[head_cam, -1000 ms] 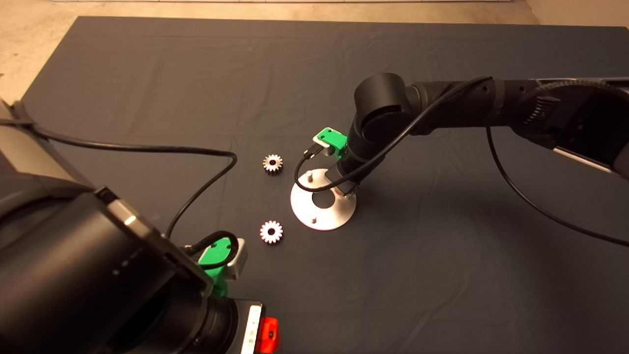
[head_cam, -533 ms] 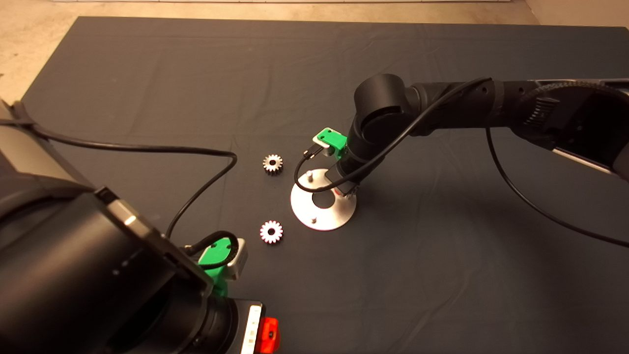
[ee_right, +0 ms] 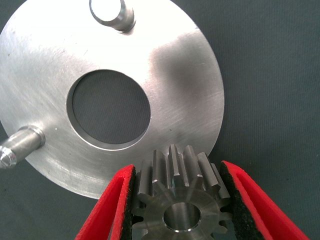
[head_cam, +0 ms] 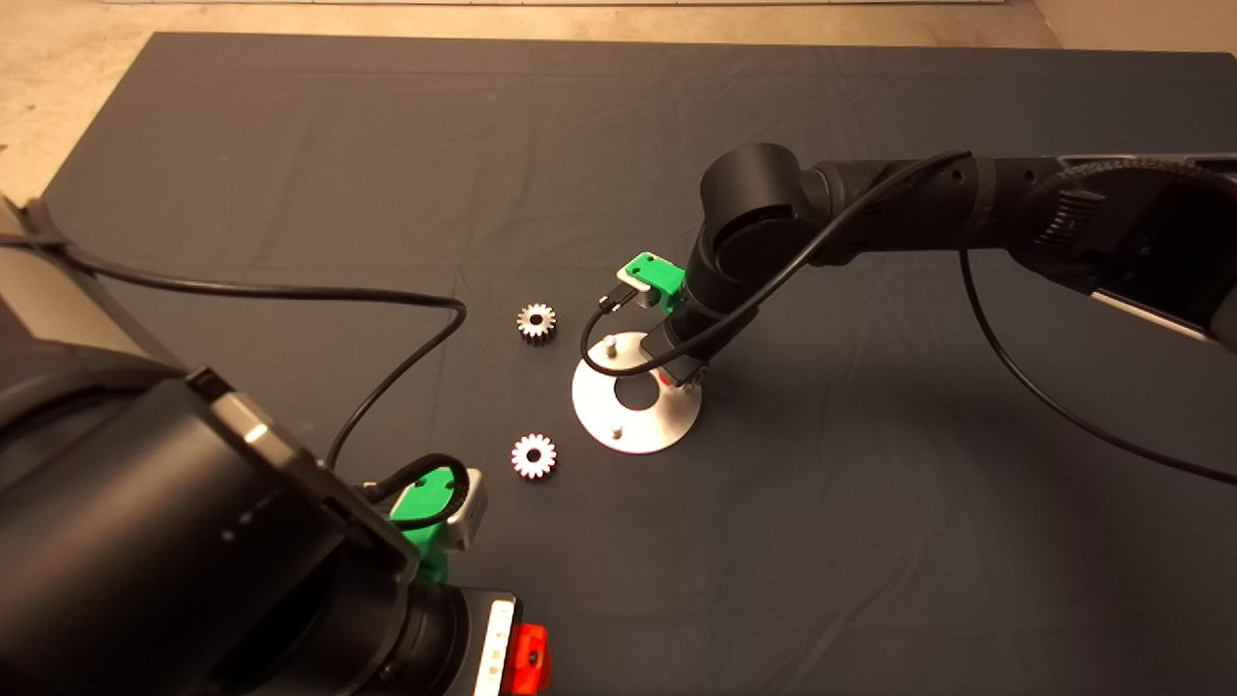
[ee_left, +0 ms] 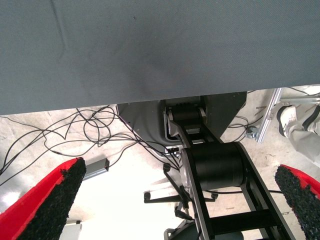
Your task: Install three planetary gears onto the carrier pins
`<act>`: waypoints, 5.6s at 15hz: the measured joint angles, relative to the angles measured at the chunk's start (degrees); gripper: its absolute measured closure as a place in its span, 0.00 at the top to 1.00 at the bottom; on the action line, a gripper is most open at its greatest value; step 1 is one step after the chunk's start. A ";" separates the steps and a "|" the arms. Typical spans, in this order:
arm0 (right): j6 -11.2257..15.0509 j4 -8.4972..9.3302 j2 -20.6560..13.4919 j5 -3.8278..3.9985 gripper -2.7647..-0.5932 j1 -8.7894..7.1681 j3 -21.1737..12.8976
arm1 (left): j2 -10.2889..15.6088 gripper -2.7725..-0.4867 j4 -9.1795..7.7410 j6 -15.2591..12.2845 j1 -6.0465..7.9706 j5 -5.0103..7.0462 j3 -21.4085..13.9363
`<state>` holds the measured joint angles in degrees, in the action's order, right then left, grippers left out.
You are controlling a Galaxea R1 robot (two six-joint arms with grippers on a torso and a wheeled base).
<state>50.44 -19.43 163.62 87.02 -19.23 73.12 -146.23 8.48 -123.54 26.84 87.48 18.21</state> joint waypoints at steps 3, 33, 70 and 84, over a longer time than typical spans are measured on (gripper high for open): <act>0.43 1.19 -0.30 -0.02 0.23 -0.01 -0.20 | 0.01 0.99 0.00 0.00 0.00 0.00 0.00; 0.66 5.08 -0.56 0.57 0.23 -1.58 -0.13 | -0.30 0.99 0.02 0.00 0.00 0.00 0.00; 0.64 5.06 -0.80 0.61 0.23 -0.61 0.02 | -0.30 0.99 0.02 1.27 -0.35 0.00 -0.02; 0.64 4.87 -0.78 0.69 0.23 -0.32 -0.20 | -0.31 0.99 0.00 1.29 -0.52 -0.02 -0.02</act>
<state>51.08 -14.56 162.84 87.71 -19.54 72.92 -146.53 8.48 -122.25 26.32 87.46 18.19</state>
